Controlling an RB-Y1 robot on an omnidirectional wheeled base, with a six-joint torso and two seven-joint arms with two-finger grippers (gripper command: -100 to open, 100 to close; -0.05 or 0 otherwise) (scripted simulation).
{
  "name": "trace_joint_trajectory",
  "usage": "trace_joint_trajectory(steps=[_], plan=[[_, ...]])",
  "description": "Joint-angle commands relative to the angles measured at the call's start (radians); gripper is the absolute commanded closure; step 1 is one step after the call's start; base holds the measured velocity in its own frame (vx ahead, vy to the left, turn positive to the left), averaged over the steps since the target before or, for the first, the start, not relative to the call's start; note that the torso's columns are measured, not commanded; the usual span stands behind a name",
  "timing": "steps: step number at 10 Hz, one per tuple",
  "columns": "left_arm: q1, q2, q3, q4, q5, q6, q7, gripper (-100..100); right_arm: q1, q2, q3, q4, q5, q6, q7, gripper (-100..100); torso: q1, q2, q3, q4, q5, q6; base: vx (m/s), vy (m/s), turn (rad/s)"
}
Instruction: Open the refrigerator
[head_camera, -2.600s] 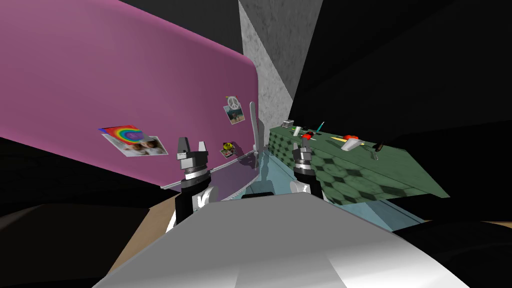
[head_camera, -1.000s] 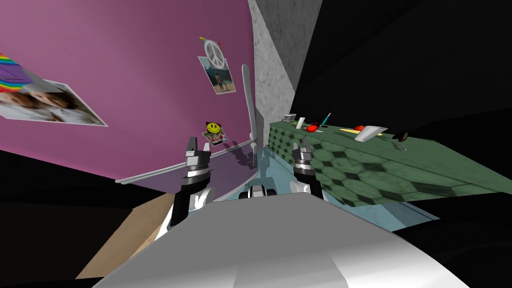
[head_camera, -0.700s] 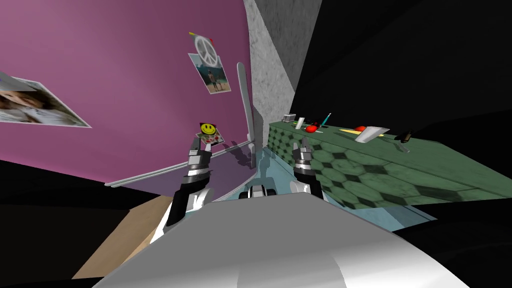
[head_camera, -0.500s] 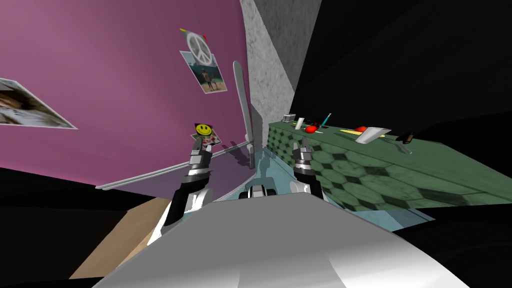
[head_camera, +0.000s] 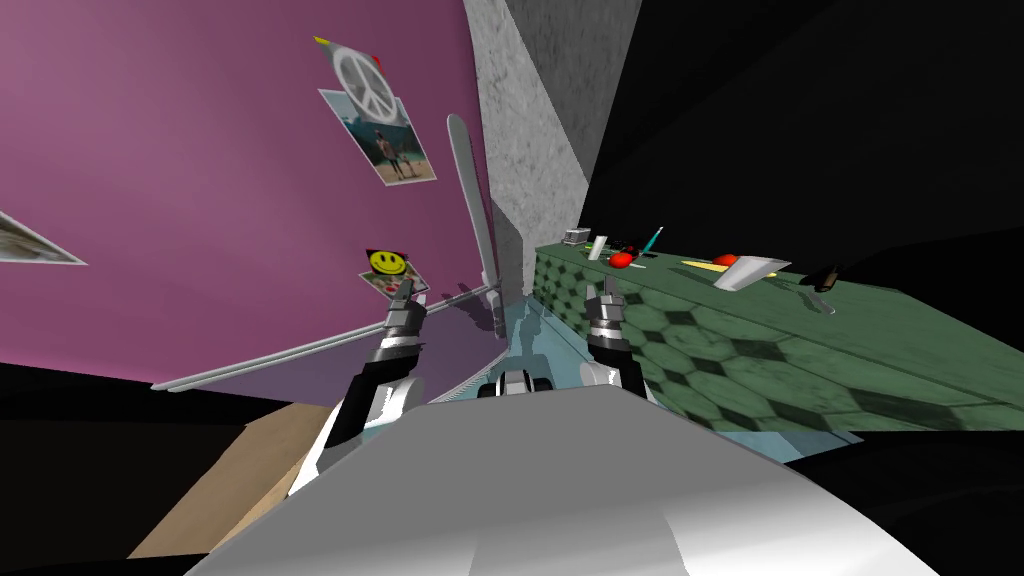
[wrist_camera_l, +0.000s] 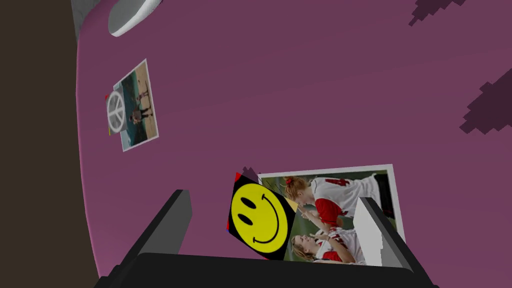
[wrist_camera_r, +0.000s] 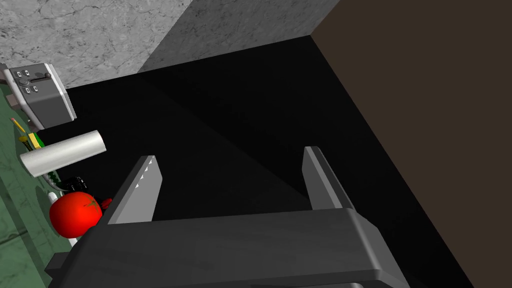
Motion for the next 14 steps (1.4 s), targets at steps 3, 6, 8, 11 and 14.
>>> trace_joint_trajectory(steps=[3,6,8,11,14], plan=[[0.001,0.001,0.015,-0.006,0.000,0.125,-0.011,-100,0.000,0.000,0.000,0.000,0.000,0.000,0.000,0,-0.002,-0.002,-0.001,-0.001,0.000,0.000,0.070,-0.101,0.013],[0.003,0.004,0.024,-0.010,0.000,0.204,-0.018,-100,0.000,0.000,0.000,0.000,0.000,0.000,0.000,0,0.002,0.002,0.001,0.001,0.001,0.000,0.031,-0.079,0.007],[0.004,0.006,0.029,-0.011,0.000,0.245,-0.021,-100,0.000,0.000,0.000,0.000,0.000,0.000,0.000,0,-0.001,-0.002,-0.001,0.000,0.000,0.000,0.063,-0.090,0.015],[0.006,0.014,0.038,-0.012,0.000,0.327,-0.028,-100,0.000,0.000,0.000,0.000,0.000,0.000,0.000,0,-0.002,0.001,0.001,0.000,0.000,0.000,0.040,-0.098,0.011],[0.007,0.026,0.047,-0.010,-0.001,0.411,-0.035,-100,0.000,0.000,0.000,0.000,0.000,0.000,0.000,0,-0.001,-0.001,0.000,0.000,0.000,0.000,0.050,-0.089,0.012]])
